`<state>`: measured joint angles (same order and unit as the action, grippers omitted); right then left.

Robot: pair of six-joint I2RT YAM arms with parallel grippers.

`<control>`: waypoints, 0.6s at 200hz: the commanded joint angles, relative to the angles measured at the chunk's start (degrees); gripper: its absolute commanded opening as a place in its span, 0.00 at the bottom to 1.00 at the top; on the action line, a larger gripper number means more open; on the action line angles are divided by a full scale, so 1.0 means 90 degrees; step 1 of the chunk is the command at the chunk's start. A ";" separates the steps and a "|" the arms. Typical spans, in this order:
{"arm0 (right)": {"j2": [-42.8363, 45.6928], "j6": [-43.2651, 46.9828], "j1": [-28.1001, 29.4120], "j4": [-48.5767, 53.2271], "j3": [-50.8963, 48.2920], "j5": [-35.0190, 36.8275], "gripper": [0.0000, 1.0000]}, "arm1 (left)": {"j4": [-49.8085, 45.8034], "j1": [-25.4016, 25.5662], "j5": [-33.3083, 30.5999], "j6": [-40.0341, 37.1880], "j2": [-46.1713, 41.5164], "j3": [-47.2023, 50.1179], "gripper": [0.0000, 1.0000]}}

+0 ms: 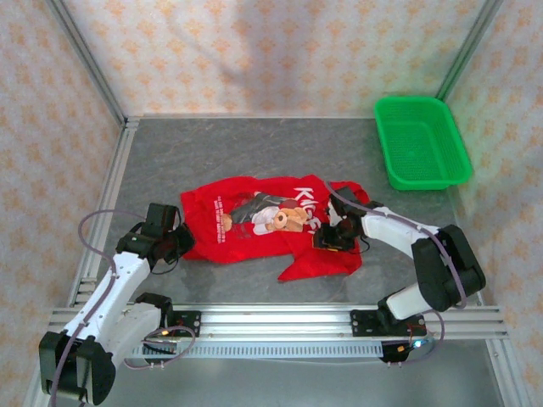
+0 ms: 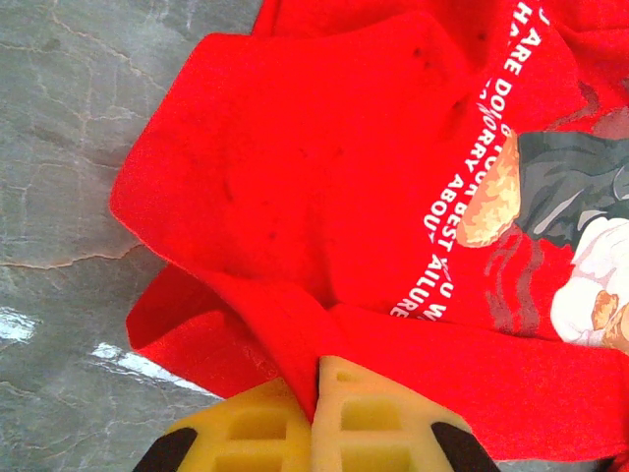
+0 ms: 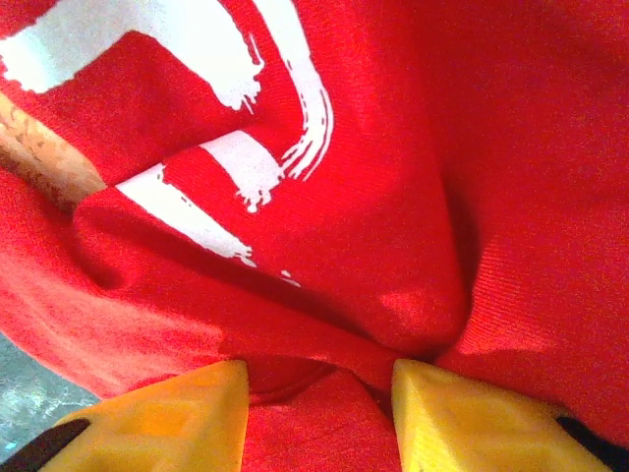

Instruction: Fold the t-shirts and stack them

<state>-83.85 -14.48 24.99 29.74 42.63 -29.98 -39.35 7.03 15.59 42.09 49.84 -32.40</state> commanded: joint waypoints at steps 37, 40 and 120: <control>-0.0022 0.0196 0.0034 -0.0351 -0.0187 -0.0327 0.39 | -0.0215 -0.0003 -0.0170 -0.0011 -0.0111 0.0044 0.00; -0.0023 0.0193 0.0040 -0.0363 -0.0201 -0.0347 0.38 | -0.0208 -0.0002 -0.0168 -0.0009 -0.0110 0.0045 0.00; 0.0206 0.0049 0.0067 -0.0318 -0.0283 -0.0115 0.09 | -0.0120 -0.0009 -0.0170 0.0013 -0.0087 0.0116 0.00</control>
<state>-83.81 -13.34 25.15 27.27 41.01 -32.34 -39.62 7.03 15.59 42.09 49.84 -32.01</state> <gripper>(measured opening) 0.145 0.049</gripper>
